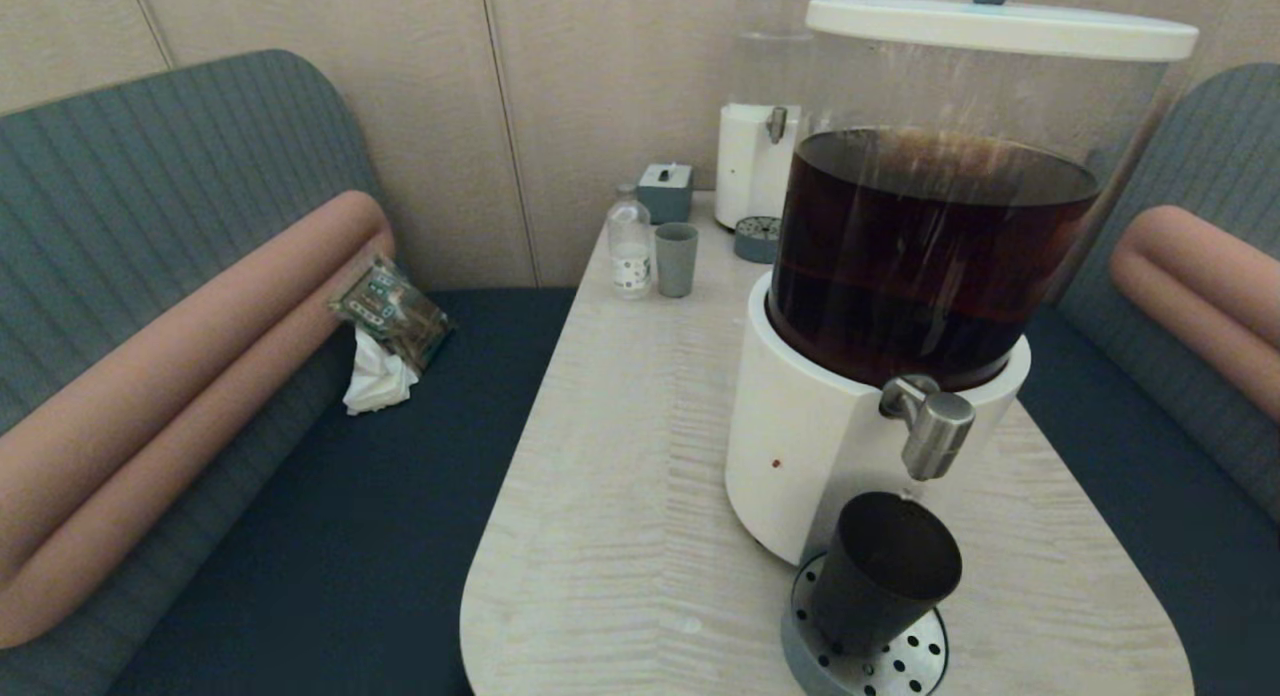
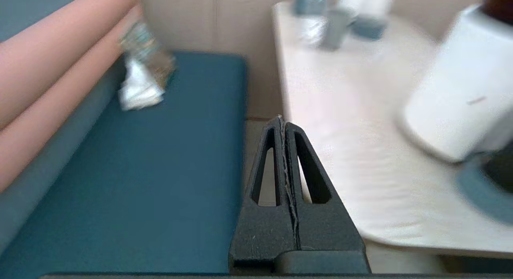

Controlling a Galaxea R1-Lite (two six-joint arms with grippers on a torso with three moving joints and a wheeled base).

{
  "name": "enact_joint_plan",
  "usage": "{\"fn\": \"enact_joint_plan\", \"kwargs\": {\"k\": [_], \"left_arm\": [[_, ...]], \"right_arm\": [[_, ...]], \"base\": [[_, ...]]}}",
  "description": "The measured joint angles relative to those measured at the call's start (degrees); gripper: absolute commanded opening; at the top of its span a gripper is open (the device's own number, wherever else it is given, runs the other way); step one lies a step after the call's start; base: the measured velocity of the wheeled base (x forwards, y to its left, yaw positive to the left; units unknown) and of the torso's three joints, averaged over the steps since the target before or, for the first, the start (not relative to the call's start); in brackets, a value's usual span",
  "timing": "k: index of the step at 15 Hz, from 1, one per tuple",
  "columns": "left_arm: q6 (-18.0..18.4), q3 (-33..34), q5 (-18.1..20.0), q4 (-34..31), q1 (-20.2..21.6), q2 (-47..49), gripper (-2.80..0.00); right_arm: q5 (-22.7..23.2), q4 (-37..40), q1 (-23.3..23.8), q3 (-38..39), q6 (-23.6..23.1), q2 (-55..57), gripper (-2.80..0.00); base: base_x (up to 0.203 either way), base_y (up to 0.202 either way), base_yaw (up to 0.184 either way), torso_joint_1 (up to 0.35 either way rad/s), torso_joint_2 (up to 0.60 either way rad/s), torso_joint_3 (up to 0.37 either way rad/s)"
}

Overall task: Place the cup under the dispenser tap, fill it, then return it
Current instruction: Turn off the faucet

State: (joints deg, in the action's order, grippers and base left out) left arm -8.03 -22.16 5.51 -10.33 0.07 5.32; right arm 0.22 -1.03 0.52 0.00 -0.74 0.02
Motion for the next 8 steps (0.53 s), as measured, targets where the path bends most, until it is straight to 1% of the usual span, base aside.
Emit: {"fn": "enact_joint_plan", "kwargs": {"k": [3,6,8], "left_arm": [[-2.7,-5.1,5.3,0.0,0.0,5.2,-2.8],[-2.8,-10.4,8.4,0.0,0.0,12.7,-2.8],[-2.1,-14.4,10.6,-0.1,0.0,19.0,-2.8]], "right_arm": [[0.0,0.0,0.0,0.0,0.0,0.0,-2.8],[0.0,0.0,0.0,0.0,0.0,0.0,-2.8],[0.0,0.0,0.0,0.0,0.0,0.0,-2.8]], "base": [[0.0,0.0,0.0,0.0,0.0,0.0],[0.0,0.0,0.0,0.0,0.0,0.0],[0.0,0.0,0.0,0.0,0.0,0.0]]}}
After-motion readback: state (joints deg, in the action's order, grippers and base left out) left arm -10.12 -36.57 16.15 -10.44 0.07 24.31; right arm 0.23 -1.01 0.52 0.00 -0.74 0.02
